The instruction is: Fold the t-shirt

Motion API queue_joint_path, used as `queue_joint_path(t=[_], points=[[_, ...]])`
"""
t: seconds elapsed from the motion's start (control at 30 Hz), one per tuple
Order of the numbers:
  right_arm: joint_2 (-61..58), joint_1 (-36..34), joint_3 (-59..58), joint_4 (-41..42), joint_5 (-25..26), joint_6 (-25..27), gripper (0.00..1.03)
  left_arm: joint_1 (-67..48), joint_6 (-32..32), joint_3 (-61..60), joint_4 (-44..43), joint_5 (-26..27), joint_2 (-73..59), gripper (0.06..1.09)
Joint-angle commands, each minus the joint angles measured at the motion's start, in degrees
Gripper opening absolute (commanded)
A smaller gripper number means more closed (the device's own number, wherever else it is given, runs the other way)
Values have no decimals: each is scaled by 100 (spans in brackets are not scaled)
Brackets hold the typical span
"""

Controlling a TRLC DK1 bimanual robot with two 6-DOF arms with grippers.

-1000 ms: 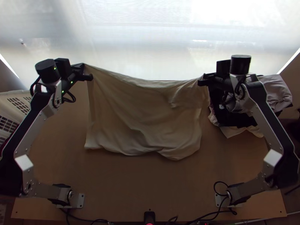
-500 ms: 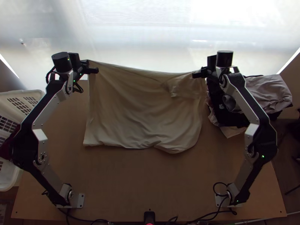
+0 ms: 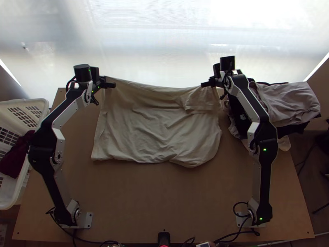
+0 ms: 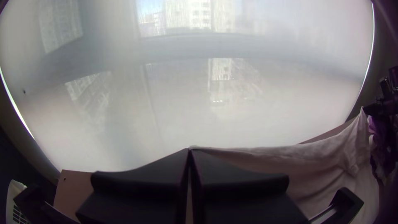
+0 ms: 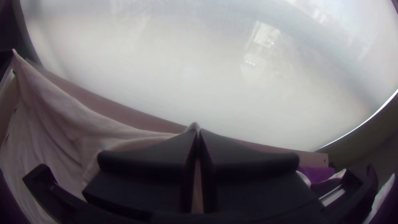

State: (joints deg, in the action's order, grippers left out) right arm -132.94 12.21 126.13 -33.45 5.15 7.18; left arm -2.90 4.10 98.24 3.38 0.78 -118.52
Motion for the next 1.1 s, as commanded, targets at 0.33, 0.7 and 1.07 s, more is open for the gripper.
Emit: queue_joint_path(t=[0.33, 0.7, 1.07], points=[[58, 62, 351, -1621, 4, -24, 3, 17, 364, -41, 1113, 362, 162, 11], [796, 71, -79, -2790, -339, -32, 3, 254, 1357, -1096, 1543, 661, 1050, 11], [1192, -25, -1196, -3027, -462, -24, 3, 562, 1902, -1518, 1983, 1021, 1279, 10]])
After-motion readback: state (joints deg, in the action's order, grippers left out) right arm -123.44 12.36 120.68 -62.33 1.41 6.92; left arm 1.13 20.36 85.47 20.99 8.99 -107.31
